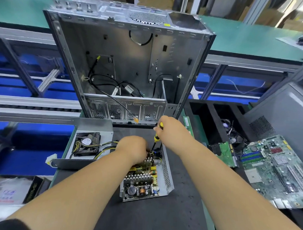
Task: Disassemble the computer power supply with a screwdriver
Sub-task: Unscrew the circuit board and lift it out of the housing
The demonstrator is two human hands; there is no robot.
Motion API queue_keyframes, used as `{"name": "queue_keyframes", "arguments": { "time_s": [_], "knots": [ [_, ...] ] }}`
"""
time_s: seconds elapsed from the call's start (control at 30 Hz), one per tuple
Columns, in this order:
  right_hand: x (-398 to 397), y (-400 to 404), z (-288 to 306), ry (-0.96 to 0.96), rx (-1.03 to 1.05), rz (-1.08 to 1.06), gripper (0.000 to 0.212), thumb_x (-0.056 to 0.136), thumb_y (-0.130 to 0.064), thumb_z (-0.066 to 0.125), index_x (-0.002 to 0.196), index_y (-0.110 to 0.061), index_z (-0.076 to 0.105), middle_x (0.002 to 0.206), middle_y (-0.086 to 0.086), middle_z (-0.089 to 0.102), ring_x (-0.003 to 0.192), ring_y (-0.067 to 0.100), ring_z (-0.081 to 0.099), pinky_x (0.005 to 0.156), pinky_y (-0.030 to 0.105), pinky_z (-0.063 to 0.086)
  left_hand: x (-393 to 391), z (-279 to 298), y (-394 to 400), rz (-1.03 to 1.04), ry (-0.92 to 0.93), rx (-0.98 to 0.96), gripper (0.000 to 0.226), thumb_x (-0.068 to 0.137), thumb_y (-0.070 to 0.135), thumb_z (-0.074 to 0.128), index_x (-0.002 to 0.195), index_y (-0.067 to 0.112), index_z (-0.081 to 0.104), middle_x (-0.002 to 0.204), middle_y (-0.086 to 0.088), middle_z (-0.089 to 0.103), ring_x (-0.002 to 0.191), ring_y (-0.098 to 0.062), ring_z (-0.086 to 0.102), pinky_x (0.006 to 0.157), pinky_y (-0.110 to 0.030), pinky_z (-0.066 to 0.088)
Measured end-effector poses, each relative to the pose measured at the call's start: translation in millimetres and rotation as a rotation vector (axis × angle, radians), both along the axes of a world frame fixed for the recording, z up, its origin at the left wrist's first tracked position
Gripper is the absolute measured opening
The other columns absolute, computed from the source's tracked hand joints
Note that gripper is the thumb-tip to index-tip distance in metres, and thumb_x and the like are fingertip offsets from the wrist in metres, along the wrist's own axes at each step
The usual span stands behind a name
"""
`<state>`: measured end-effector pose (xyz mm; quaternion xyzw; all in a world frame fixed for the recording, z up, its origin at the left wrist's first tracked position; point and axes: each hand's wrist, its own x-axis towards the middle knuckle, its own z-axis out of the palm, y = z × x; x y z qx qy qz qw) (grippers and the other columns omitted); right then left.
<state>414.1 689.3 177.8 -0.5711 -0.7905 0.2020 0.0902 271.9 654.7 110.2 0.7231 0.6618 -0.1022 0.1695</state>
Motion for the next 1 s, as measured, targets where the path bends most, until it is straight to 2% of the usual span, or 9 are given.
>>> {"name": "queue_keyframes", "arguments": {
  "time_s": [0.1, 0.2, 0.27, 0.43, 0.53, 0.63, 0.77, 0.9, 1.0],
  "knots": [
    [3, -2, -2, -0.073, 0.043, 0.053, 0.025, 0.101, -0.033, 0.048, 0.103, -0.01, 0.057, 0.096, 0.009, 0.061, 0.09, 0.029, 0.056, 0.067, 0.034, 0.038, 1, 3, -1, -0.004, -0.002, -0.014, 0.029, 0.097, 0.032, 0.047, 0.114, 0.03, 0.07, 0.106, 0.001, 0.069, 0.096, -0.025, 0.064, 0.081, -0.039, 0.057],
    [5, -5, -2, -0.191, 0.135, 0.104, 0.04, 0.101, -0.053, 0.038, 0.088, -0.016, 0.045, 0.073, 0.0, 0.049, 0.076, 0.026, 0.049, 0.061, 0.036, 0.037, 2, 5, -2, -0.006, -0.012, 0.0, 0.031, 0.098, 0.035, 0.043, 0.113, 0.03, 0.07, 0.111, 0.001, 0.065, 0.097, -0.026, 0.062, 0.08, -0.038, 0.055],
    [4, -3, -1, -0.201, 0.124, 0.118, 0.044, 0.1, -0.058, 0.035, 0.087, -0.017, 0.044, 0.071, -0.001, 0.048, 0.074, 0.026, 0.05, 0.059, 0.036, 0.037, 2, 7, -3, -0.001, -0.024, 0.004, 0.032, 0.098, 0.037, 0.041, 0.114, 0.032, 0.069, 0.114, 0.002, 0.063, 0.1, -0.026, 0.061, 0.081, -0.038, 0.054],
    [5, 1, -3, -0.03, 0.016, 0.136, 0.019, 0.101, -0.031, 0.048, 0.106, -0.013, 0.05, 0.086, 0.004, 0.058, 0.08, 0.026, 0.054, 0.053, 0.032, 0.03, 5, 8, -2, 0.018, -0.013, -0.014, 0.032, 0.094, 0.037, 0.045, 0.115, 0.034, 0.069, 0.114, 0.005, 0.067, 0.103, -0.024, 0.063, 0.085, -0.039, 0.055],
    [9, 4, -3, 0.008, 0.012, 0.138, 0.012, 0.097, -0.023, 0.05, 0.104, -0.015, 0.054, 0.096, 0.005, 0.058, 0.083, 0.023, 0.052, 0.051, 0.025, 0.027, 6, 8, -2, 0.026, -0.011, -0.004, 0.032, 0.095, 0.039, 0.044, 0.116, 0.035, 0.068, 0.115, 0.006, 0.067, 0.105, -0.024, 0.062, 0.087, -0.04, 0.055],
    [11, 4, -3, -0.046, 0.039, 0.175, 0.011, 0.095, -0.024, 0.047, 0.097, -0.018, 0.056, 0.096, 0.003, 0.059, 0.088, 0.024, 0.053, 0.055, 0.029, 0.033, 6, 8, -2, 0.029, -0.018, 0.004, 0.032, 0.096, 0.038, 0.044, 0.118, 0.036, 0.068, 0.113, 0.006, 0.069, 0.104, -0.023, 0.063, 0.084, -0.038, 0.055],
    [11, 3, -4, -0.158, 0.155, 0.233, 0.036, 0.103, -0.049, 0.037, 0.094, -0.017, 0.05, 0.082, 0.002, 0.058, 0.08, 0.026, 0.055, 0.065, 0.037, 0.045, 6, 6, -1, 0.031, -0.019, 0.012, 0.031, 0.096, 0.038, 0.045, 0.118, 0.036, 0.067, 0.115, 0.006, 0.068, 0.103, -0.023, 0.063, 0.08, -0.037, 0.054],
    [7, 7, -5, -0.062, 0.065, 0.245, 0.024, 0.104, -0.034, 0.042, 0.105, -0.012, 0.052, 0.088, 0.007, 0.062, 0.082, 0.027, 0.056, 0.06, 0.035, 0.036, 6, 5, -1, 0.047, -0.023, 0.022, 0.029, 0.094, 0.039, 0.048, 0.114, 0.038, 0.069, 0.113, 0.009, 0.068, 0.103, -0.022, 0.064, 0.082, -0.038, 0.056],
    [9, 7, -6, 0.04, 0.042, 0.23, 0.015, 0.101, -0.028, 0.049, 0.108, -0.014, 0.048, 0.092, 0.004, 0.057, 0.083, 0.024, 0.053, 0.055, 0.031, 0.03, 5, 2, -1, 0.127, -0.071, 0.068, 0.023, 0.09, 0.044, 0.057, 0.109, 0.038, 0.07, 0.107, 0.011, 0.071, 0.102, -0.018, 0.064, 0.08, -0.034, 0.055]
  ]
}}
